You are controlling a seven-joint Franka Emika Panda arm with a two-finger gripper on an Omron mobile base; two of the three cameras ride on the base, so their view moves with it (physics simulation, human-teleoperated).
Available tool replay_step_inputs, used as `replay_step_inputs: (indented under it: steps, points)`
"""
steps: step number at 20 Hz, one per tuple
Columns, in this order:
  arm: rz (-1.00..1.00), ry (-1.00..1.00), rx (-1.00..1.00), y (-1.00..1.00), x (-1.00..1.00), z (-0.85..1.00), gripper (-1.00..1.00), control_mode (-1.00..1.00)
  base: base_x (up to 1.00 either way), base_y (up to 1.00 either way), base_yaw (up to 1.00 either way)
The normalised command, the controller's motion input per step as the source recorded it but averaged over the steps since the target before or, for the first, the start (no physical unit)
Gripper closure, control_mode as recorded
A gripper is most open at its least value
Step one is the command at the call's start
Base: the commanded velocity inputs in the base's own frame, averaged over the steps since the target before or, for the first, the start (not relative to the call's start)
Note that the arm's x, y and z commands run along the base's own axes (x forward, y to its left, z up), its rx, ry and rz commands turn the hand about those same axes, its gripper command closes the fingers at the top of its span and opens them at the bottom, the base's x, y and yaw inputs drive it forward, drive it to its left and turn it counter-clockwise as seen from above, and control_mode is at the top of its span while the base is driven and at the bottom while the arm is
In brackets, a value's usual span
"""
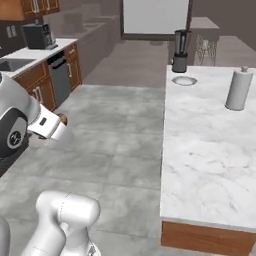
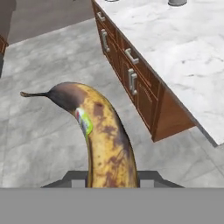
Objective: Pick the banana and mango from the fridge and place them on the plate next to the blender to make a fruit smoothie.
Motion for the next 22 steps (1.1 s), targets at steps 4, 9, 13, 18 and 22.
replay_step_inputs:
  steps: [4, 9, 13, 18, 22]
  points:
    - [0.0, 0.0, 0.0, 0.0, 0.0, 0.0, 1.0, 1.0, 1.0, 0.11, -0.09]
    - [0.0, 0.0, 0.0, 0.0, 0.0, 0.0, 1.0, 1.0, 1.0, 0.19, -0.1]
    - [0.0, 0.0, 0.0, 0.0, 0.0, 0.0, 1.0, 1.0, 1.0, 0.26, -0.11]
    - [0.0, 0.0, 0.0, 0.0, 0.0, 0.0, 1.0, 1.0, 1.0, 0.24, -0.19]
    - [0.0, 0.0, 0.0, 0.0, 0.0, 0.0, 1.0, 1.0, 1.0, 0.3, -0.3]
